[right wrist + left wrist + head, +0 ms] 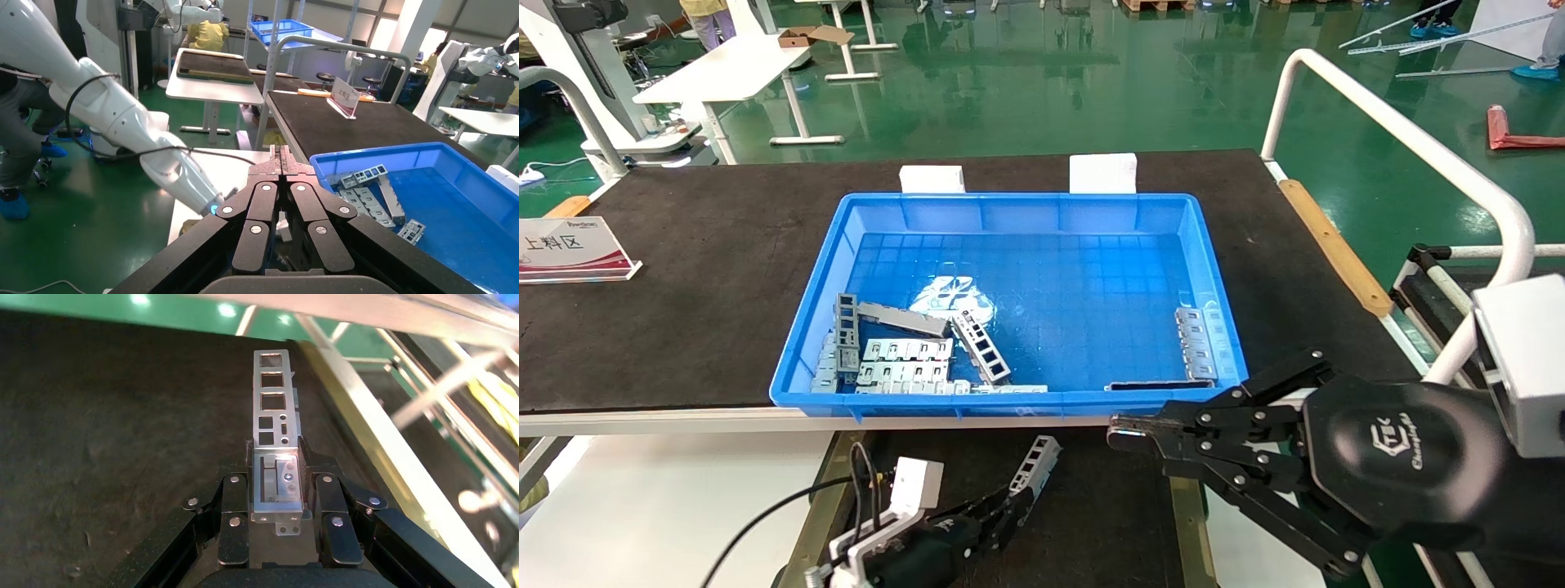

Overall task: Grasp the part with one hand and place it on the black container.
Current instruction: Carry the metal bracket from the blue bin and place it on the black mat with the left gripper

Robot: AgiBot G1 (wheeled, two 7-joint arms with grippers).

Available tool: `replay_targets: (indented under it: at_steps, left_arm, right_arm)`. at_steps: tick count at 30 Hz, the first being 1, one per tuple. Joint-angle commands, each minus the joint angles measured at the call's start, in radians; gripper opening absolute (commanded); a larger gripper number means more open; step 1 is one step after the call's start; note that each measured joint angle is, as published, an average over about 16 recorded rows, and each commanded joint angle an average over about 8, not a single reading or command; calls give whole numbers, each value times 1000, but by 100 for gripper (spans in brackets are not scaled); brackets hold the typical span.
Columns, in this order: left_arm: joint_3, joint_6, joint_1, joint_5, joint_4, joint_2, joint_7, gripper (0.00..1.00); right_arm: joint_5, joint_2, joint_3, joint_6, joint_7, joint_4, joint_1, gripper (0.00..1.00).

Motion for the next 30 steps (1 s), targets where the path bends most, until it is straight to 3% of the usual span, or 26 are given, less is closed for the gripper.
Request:
replay_targets:
  at_steps: [1,13,27,30]
  left_arm:
    - [-20,-43,13,-16,12,32,-3,0]
    - [-120,-172,35,-42,122,182,0,0]
    - [-209,-194,35,-30,229,281,21,0]
    - [-218,-190,35,-28,243,291,24,9]
  right_arm:
    - [0,0,0,0,0,0,0,0]
    - [1,0,-1,0,0,0,0,0]
    - [1,1,-2,1,-1,0,0,0]
    - [1,1,-2,1,-1,0,0,7]
